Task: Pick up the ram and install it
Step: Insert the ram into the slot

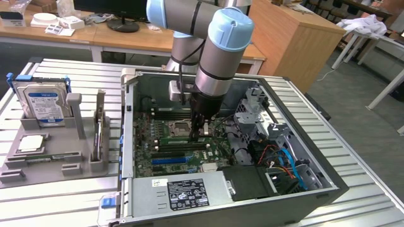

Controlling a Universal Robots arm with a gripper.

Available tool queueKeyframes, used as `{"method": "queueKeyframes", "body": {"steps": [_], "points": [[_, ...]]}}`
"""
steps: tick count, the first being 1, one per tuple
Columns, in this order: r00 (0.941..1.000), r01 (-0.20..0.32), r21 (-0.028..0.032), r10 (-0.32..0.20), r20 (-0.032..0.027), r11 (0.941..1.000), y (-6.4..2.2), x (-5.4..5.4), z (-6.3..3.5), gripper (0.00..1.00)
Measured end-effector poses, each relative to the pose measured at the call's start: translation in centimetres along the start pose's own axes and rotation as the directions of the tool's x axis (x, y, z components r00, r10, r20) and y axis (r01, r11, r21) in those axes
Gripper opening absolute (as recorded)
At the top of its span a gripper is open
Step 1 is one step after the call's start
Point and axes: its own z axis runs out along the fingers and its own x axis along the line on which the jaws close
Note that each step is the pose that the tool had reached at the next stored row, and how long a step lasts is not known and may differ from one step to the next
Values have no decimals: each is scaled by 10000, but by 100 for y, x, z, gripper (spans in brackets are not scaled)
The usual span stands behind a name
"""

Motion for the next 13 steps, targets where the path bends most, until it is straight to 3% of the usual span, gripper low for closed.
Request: {"method": "queueKeyframes", "body": {"steps": [13], "points": [[10000,0,1,0,2,10000,9,1,30,12]]}}
